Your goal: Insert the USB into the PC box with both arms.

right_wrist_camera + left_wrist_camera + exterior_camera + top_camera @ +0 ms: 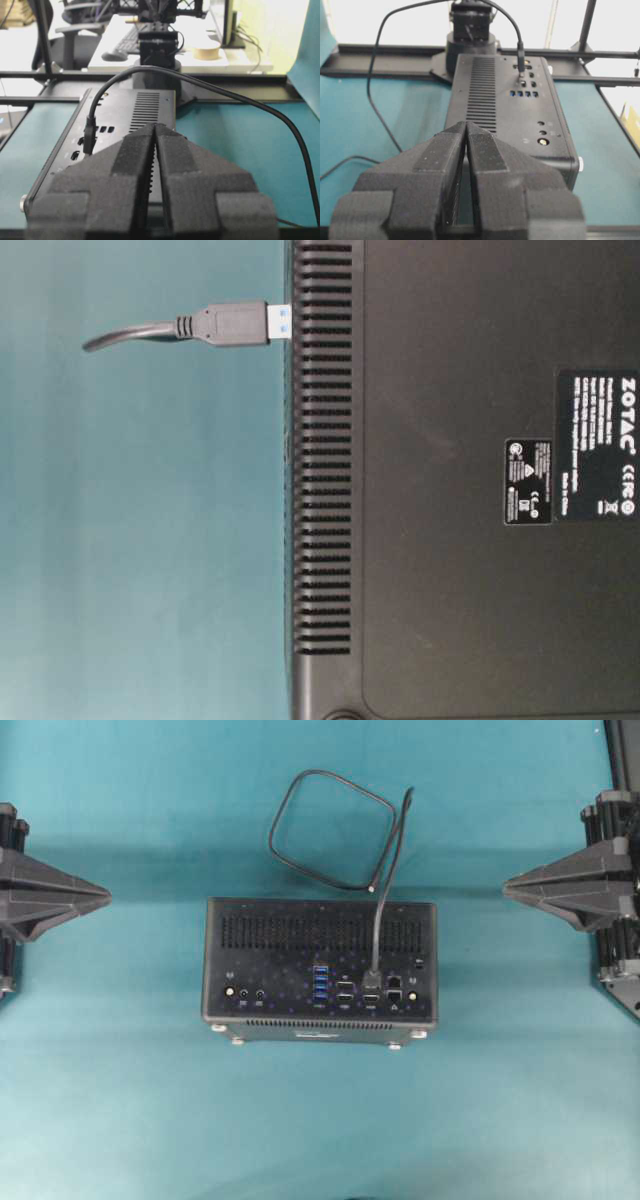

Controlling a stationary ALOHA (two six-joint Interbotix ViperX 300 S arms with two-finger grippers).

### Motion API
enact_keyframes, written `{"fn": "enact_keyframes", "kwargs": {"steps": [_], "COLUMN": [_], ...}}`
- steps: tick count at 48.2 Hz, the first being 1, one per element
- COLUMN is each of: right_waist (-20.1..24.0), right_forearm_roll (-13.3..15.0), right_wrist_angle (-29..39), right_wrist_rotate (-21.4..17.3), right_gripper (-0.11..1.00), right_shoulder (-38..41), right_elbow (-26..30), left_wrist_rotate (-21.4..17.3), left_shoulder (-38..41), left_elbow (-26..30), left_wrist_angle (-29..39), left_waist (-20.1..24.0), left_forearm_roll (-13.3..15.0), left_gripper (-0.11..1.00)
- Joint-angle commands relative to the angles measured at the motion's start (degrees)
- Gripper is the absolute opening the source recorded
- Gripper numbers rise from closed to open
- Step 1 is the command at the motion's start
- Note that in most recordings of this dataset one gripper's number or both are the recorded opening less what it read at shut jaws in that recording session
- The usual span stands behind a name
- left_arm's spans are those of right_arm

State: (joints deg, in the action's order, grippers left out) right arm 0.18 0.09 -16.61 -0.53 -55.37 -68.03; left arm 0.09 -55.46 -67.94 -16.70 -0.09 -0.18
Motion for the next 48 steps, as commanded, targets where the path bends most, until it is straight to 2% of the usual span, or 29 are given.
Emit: {"fn": "enact_keyframes", "kwargs": {"steps": [1, 5, 11, 15, 19, 36, 48], "right_waist": [0.4, 0.7, 1.8, 2.5, 3.5, 4.7, 5.1], "right_forearm_roll": [-0.4, -1.6, -4.4, -4.3, -3.9, -3.7, -2.9], "right_wrist_angle": [-1.1, -2.3, -1.9, -0.4, 3.2, 26.6, 39.9], "right_wrist_rotate": [-0.2, -2.2, -10.5, -15.9, -18.7, -19.0, -18.8], "right_gripper": [0.14, 0.10, 0.02, 0.02, 0.02, 0.02, 0.05], "right_shoulder": [0.4, -0.3, -0.5, -0.2, 0.4, 7.2, 15.4], "right_elbow": [0.3, -1.0, -1.1, 0.4, 2.3, 15.6, 24.2], "left_wrist_rotate": [0.8, 1.0, 0.6, 0.6, 0.6, 0.2, -1.3], "left_shoulder": [0.1, 0.4, 0.6, 1.0, 1.1, 3.0, 5.0], "left_elbow": [2.9, 3.6, 4.5, 5.0, 5.5, 9.9, 11.0], "left_wrist_angle": [0.8, 2.2, 5.8, 7.9, 10.4, 22.4, 23.6], "left_waist": [-1.1, -1.0, -1.1, -1.1, -1.2, -1.4, -1.4], "left_forearm_roll": [-0.6, -0.6, -0.6, -0.6, -0.6, -0.6, -0.7], "left_gripper": [0.10, 0.02, 0.00, 0.00, 0.00, 0.00, 0.00]}}
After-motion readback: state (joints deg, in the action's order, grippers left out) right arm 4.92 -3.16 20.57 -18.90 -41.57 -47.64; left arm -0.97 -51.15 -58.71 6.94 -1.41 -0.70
